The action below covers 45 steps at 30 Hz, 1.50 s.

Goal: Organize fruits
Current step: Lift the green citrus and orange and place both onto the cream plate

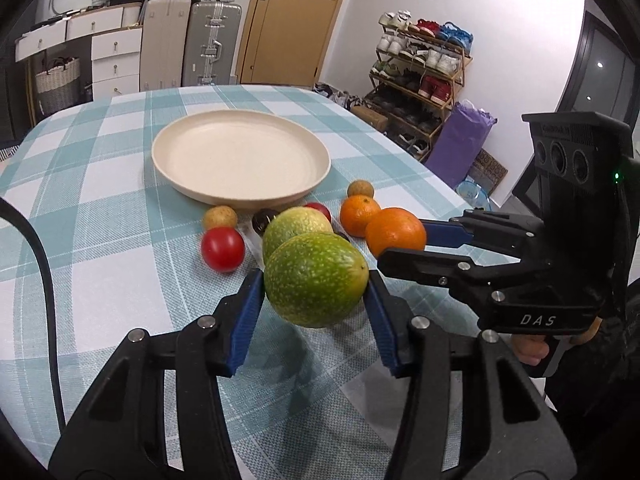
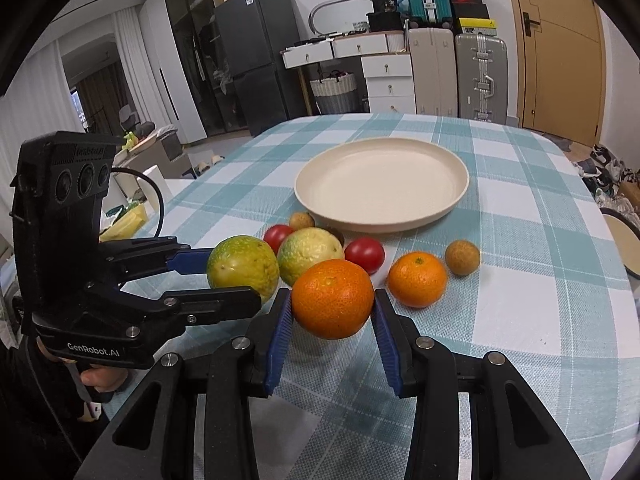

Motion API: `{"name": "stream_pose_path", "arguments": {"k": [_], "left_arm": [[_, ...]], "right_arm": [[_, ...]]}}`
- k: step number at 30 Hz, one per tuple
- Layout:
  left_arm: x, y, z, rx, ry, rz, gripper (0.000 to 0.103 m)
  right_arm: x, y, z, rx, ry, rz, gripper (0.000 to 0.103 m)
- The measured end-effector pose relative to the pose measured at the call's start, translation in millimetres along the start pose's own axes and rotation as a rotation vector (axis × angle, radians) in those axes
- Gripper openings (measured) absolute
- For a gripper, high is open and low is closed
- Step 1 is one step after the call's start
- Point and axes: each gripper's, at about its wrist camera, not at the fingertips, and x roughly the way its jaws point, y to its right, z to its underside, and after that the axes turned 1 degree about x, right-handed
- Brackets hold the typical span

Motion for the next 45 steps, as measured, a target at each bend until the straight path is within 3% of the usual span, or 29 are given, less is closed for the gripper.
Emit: {"name": "stream_pose_path", "arguments": {"k": [10, 21, 45], "left_arm": [[-23, -20, -17, -0.065, 0.096, -0.078, 0.048], [-22, -26, -47, -0.044, 0.133, -0.168, 0.048], [51, -60, -90, -0.061, 0.075, -0.213, 0.048]], "right_arm": [[2, 4, -27, 0.031, 0.045, 0.021, 0.041], [12, 20, -46, 0.082, 0.043, 0.053, 0.041], [55, 44, -81, 0.119, -0.03, 0.075, 0.041]]}}
